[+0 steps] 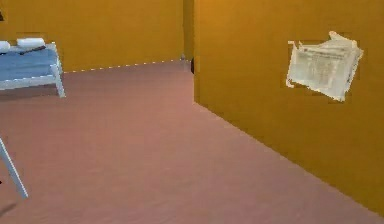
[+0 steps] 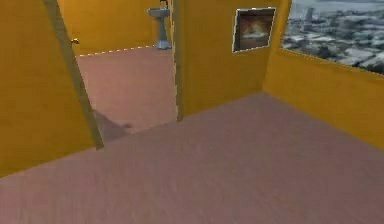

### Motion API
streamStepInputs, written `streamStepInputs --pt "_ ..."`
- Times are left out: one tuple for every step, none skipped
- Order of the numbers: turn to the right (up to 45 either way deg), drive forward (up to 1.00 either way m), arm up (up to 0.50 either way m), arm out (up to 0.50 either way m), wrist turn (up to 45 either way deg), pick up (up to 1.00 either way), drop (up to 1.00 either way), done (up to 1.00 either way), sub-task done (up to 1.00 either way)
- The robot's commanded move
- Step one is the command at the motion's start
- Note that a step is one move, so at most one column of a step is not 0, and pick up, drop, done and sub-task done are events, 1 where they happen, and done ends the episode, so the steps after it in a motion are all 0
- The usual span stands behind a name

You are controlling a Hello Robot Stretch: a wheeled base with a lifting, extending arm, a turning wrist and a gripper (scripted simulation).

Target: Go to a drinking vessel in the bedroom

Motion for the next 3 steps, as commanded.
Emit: streamStepInputs --pt "-30.0 0.0 0.0 0.0 0.0 0.0 0.0 0.0 0.0" --pt "0.0 1.0 0.0 0.0 0.0 0.0 0.0 0.0 0.0" --pt "-6.0 0.0 0.0 0.0 0.0 0.0 0.0 0.0 0.0"
